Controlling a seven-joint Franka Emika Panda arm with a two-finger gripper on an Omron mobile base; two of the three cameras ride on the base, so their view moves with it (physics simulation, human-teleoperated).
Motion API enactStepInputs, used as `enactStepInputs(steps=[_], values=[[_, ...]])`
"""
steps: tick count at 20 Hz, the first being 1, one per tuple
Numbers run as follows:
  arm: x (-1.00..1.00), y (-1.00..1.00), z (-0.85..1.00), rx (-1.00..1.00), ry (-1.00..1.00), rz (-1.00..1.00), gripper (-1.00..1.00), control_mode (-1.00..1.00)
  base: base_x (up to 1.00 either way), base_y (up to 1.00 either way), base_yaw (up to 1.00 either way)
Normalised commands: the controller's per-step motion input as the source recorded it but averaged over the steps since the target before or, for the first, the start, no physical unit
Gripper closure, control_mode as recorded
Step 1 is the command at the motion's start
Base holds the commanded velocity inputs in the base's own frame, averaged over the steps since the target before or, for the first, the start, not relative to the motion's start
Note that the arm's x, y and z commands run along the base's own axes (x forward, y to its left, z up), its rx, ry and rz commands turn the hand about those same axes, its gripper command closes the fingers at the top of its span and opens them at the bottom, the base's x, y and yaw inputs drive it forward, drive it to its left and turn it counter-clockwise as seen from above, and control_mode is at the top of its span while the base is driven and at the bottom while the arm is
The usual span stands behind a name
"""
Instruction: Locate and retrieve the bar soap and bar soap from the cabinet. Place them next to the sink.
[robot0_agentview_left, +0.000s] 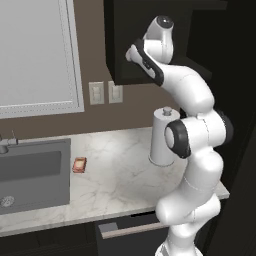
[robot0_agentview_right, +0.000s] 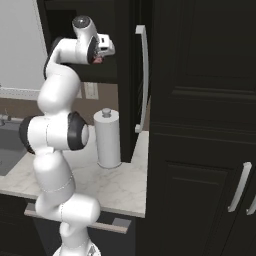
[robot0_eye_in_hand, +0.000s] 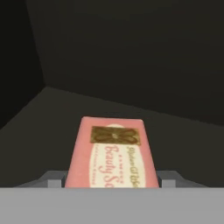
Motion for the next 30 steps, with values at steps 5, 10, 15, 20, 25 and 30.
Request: enactStepInputs(steps=[5, 10, 15, 20, 25, 30], values=[[-0.38, 0.0, 0.0, 0.0, -0.01, -0.17, 1.0, -1.0, 0.0, 0.0, 0.0], [-0.42, 0.0, 0.0, 0.0, -0.01, -0.17, 1.0, -1.0, 0.0, 0.0, 0.0], [-0.52, -0.06, 0.0, 0.0, -0.01, -0.14, 1.0, -1.0, 0.0, 0.0, 0.0], [-0.65, -0.01, 0.0, 0.0, -0.01, -0.14, 1.0, -1.0, 0.0, 0.0, 0.0], [-0.8, 0.0, 0.0, 0.01, -0.01, -0.15, 1.0, -1.0, 0.0, 0.0, 0.0], [-0.85, 0.01, 0.0, 0.02, 0.0, -0.16, 1.0, -1.0, 0.0, 0.0, 0.0]])
